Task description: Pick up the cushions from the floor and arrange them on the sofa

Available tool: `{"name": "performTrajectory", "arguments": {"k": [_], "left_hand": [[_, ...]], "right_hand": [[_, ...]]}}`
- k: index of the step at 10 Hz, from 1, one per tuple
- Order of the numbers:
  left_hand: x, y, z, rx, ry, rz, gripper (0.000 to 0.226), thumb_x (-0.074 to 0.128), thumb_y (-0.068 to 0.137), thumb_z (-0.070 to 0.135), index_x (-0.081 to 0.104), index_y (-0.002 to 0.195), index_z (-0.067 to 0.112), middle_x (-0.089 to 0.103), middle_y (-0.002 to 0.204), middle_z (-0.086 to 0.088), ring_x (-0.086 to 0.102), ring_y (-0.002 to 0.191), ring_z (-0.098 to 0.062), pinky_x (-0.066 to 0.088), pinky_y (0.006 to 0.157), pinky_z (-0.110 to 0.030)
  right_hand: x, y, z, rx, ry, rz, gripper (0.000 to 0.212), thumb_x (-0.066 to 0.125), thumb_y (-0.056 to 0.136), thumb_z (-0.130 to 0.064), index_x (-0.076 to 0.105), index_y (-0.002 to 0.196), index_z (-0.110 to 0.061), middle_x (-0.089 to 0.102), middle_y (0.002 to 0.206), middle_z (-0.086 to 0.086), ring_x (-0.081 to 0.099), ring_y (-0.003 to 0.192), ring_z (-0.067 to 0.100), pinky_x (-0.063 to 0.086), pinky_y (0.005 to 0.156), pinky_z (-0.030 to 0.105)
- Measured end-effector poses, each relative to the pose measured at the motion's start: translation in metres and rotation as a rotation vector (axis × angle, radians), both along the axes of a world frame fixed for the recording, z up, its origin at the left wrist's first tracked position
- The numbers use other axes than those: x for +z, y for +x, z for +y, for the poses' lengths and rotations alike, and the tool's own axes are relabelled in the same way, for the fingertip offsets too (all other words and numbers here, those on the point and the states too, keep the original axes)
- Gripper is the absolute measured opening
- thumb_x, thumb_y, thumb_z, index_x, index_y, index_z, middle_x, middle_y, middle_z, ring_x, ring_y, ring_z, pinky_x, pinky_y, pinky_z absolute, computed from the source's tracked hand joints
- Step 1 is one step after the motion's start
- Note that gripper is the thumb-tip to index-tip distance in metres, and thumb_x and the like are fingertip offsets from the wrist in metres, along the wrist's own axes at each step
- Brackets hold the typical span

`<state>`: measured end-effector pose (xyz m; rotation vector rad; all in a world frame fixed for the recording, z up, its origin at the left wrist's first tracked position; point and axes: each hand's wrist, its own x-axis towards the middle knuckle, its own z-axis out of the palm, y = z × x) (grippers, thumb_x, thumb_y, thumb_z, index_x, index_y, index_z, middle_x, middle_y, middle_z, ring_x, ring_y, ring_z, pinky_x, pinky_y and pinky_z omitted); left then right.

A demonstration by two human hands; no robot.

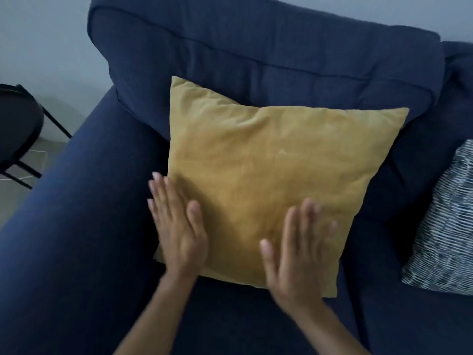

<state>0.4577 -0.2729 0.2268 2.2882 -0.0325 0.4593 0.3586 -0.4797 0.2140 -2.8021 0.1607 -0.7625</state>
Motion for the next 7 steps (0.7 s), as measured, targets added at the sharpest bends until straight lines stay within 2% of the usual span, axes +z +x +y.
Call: {"name": "performTrajectory", "arguments": {"k": [1,2,3,4,5,6,7], "left_hand": [[-0.016,-0.038,-0.04,-0.085,0.022,-0.026,0.07,0.029,0.113,0.037,0.009,0.172,0.003,0.0,0.183,-0.009,0.001,0.169,-0.028,0.001,0.136,-0.052],[-0.043,-0.045,-0.049,-0.013,-0.044,0.076,0.071,0.03,0.113,0.037,0.01,0.172,0.004,0.001,0.183,-0.008,0.0,0.169,-0.024,0.005,0.135,-0.055],[-0.064,-0.031,-0.032,0.055,-0.062,0.12,0.069,0.023,0.115,0.044,0.007,0.173,0.01,0.0,0.183,-0.004,-0.001,0.169,-0.018,0.003,0.136,-0.05],[-0.073,-0.023,-0.007,0.152,-0.212,0.249,0.07,0.015,0.114,0.059,0.002,0.173,0.023,0.001,0.183,0.005,0.001,0.168,-0.01,0.005,0.137,-0.049],[-0.067,-0.025,0.018,0.175,-0.297,0.376,0.073,0.016,0.111,0.066,0.008,0.173,0.029,0.012,0.181,0.008,0.013,0.166,-0.013,0.014,0.135,-0.047],[-0.044,-0.028,0.039,0.166,-0.289,0.46,0.073,0.02,0.11,0.067,0.011,0.172,0.03,0.021,0.179,0.005,0.022,0.164,-0.019,0.021,0.131,-0.041],[-0.005,-0.041,0.05,0.111,-0.147,0.515,0.075,0.026,0.109,0.065,0.015,0.173,0.026,0.024,0.178,0.002,0.026,0.162,-0.022,0.027,0.13,-0.048]], "right_hand": [[-0.029,-0.015,0.035,0.181,-0.117,0.064,0.082,0.042,0.114,-0.05,0.006,0.174,-0.008,0.003,0.183,0.019,0.005,0.17,0.038,0.004,0.132,0.072],[-0.054,-0.016,0.02,0.144,-0.205,0.079,0.084,0.041,0.114,-0.055,0.007,0.175,-0.009,0.003,0.184,0.016,0.007,0.171,0.034,0.006,0.134,0.068],[-0.066,-0.017,-0.013,0.096,-0.227,0.065,0.091,0.044,0.111,-0.063,0.011,0.174,-0.007,0.006,0.184,0.014,0.01,0.17,0.033,0.008,0.135,0.063],[-0.067,-0.028,-0.046,-0.016,-0.207,0.097,0.092,0.042,0.11,-0.066,0.016,0.173,-0.004,0.01,0.184,0.016,0.011,0.17,0.035,0.01,0.133,0.068],[-0.051,-0.038,-0.064,-0.048,-0.157,0.139,0.089,0.04,0.111,-0.064,0.019,0.173,-0.004,0.014,0.183,0.015,0.016,0.169,0.036,0.013,0.132,0.071],[-0.018,-0.048,-0.077,-0.089,-0.008,0.211,0.081,0.042,0.11,-0.058,0.026,0.172,-0.008,0.017,0.183,0.01,0.023,0.168,0.033,0.025,0.13,0.068],[0.035,-0.06,-0.08,-0.127,0.346,0.316,0.057,0.039,0.114,-0.054,0.035,0.167,-0.036,0.025,0.177,-0.016,0.033,0.162,0.016,0.044,0.122,0.06]]}}
